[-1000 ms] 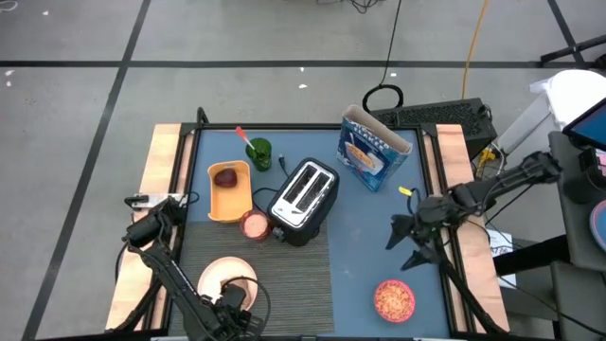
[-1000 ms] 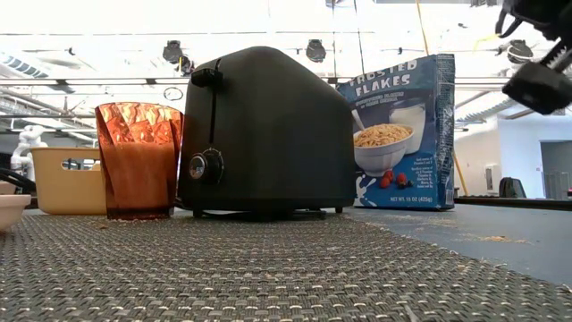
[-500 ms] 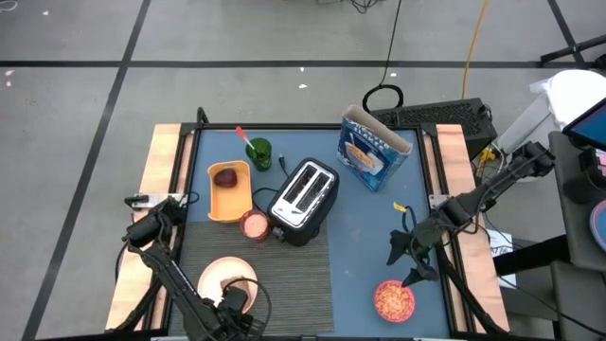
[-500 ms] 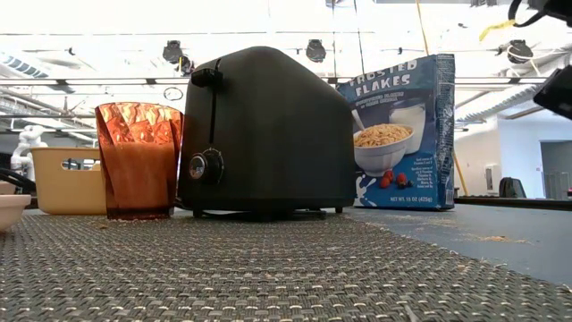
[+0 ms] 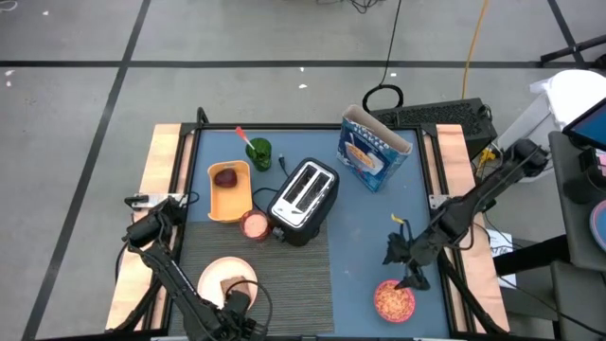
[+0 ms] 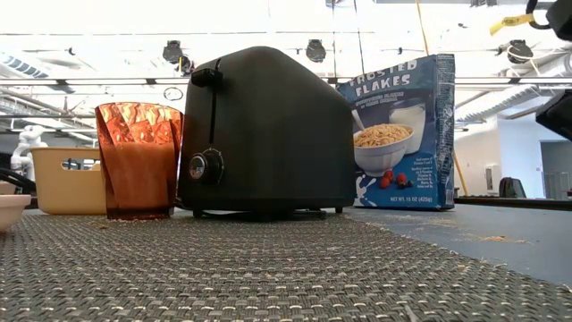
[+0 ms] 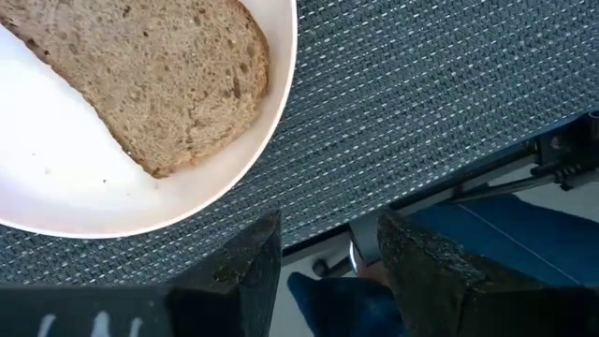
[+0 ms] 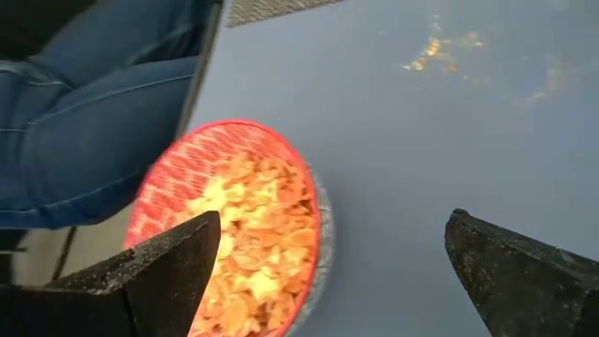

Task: Arrange a breakfast setting
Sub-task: Put the red bowl to the gray tablemat to the right of the light orange plate, then put the red apple on the gray tablemat to the top of the light orange plate

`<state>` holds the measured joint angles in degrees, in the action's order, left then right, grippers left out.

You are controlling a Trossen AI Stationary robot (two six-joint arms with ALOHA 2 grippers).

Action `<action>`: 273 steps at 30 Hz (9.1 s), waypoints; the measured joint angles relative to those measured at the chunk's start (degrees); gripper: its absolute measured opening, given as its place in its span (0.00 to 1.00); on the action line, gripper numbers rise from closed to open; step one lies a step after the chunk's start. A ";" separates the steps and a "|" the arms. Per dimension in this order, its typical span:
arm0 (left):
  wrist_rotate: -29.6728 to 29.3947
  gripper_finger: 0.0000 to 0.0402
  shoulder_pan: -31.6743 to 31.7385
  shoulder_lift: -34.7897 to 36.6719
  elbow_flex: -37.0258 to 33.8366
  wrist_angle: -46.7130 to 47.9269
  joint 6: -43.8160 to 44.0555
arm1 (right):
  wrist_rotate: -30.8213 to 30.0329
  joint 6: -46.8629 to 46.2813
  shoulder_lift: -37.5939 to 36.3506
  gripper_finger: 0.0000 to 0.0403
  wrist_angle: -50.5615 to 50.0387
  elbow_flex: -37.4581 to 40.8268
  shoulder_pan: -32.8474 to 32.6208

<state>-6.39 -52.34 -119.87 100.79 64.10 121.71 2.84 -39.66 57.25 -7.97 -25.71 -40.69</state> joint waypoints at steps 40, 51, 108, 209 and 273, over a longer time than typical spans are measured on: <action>-4.40 0.45 0.01 0.00 -0.02 -1.18 -1.72 | -1.26 -0.24 5.51 0.44 -1.67 0.00 -3.30; -4.39 0.45 0.00 0.00 -0.02 -1.18 -1.68 | -1.12 -0.24 5.51 0.32 -1.70 0.00 -3.30; -4.66 0.45 0.02 0.02 -0.02 -1.18 -3.04 | -5.01 0.23 5.52 0.03 8.11 0.07 -2.60; -10.65 0.45 -4.75 0.02 -0.02 9.38 -19.04 | -8.80 7.56 54.05 0.02 25.25 -37.94 19.02; -10.73 0.45 -4.74 0.02 -0.02 9.38 -18.79 | 6.26 7.80 53.88 0.58 26.54 -37.88 22.30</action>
<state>-17.12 -57.08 -119.85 100.77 73.47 102.92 9.10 -31.86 111.13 18.57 -63.59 -18.39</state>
